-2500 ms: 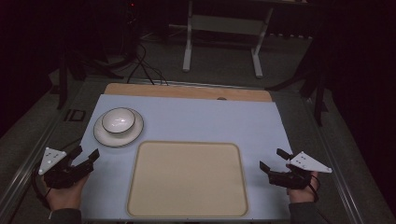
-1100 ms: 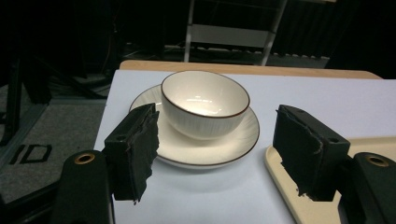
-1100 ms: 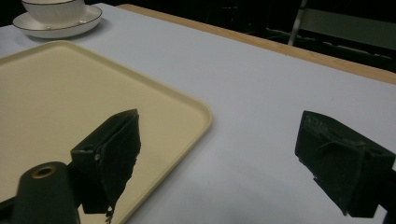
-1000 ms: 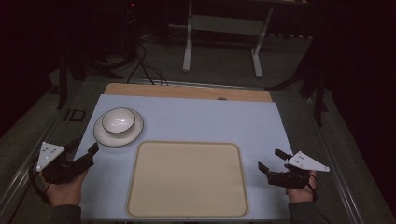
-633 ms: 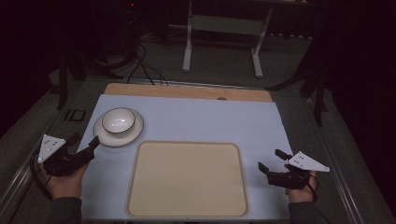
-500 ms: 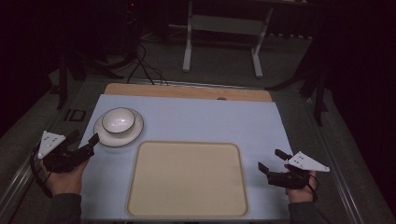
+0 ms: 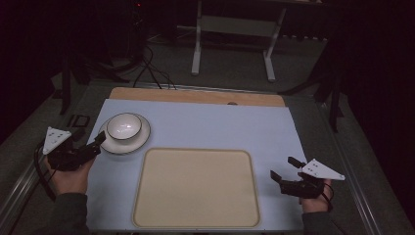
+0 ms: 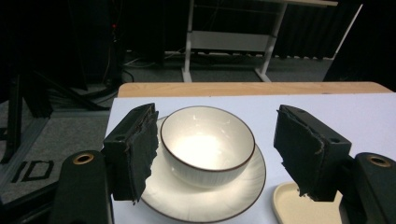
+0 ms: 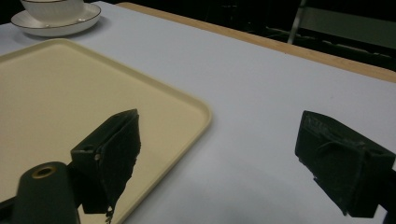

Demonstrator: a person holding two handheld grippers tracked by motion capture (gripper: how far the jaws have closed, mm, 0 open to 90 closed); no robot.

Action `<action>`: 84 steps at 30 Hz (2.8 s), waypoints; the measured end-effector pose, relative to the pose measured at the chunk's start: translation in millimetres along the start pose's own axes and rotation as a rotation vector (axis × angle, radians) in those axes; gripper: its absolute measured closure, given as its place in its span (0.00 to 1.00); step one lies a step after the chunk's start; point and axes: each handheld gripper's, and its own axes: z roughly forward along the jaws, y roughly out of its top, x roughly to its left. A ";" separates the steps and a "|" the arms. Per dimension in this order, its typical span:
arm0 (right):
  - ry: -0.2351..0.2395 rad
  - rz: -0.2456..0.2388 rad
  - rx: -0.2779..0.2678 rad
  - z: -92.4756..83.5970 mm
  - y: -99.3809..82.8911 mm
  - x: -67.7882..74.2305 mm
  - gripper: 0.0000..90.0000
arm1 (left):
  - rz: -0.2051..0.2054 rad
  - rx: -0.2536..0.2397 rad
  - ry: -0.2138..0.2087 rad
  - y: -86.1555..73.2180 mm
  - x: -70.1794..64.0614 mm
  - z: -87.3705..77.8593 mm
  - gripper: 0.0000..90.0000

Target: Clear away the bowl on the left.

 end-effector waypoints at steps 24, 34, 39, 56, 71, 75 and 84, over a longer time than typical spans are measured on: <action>-0.003 0.002 -0.002 -0.8 -0.2 -0.2 0.15 | 0.019 0.032 0.001 16.0 -6.8 29.8 0.34; -0.004 0.005 -0.003 -0.6 -0.4 -0.4 0.15 | -0.018 0.057 0.013 15.9 -1.1 45.1 0.34; -0.005 0.005 -0.004 -0.9 -0.3 -0.5 0.15 | -0.030 0.064 0.020 16.4 1.4 51.5 0.34; -0.005 0.008 -0.006 -1.3 -0.5 -1.2 0.15 | -0.047 0.111 0.055 13.6 7.1 76.1 0.35; -0.003 0.009 -0.002 -0.9 -0.9 -2.0 0.15 | -0.067 0.184 0.102 4.2 20.0 95.4 0.37; -0.003 0.012 -0.003 -1.0 -1.1 -2.4 0.15 | -0.074 0.207 0.104 -0.3 22.0 99.7 0.37; -0.002 0.013 0.000 -0.8 -1.5 -2.8 0.15 | -0.090 0.254 0.101 -11.4 22.4 109.4 0.38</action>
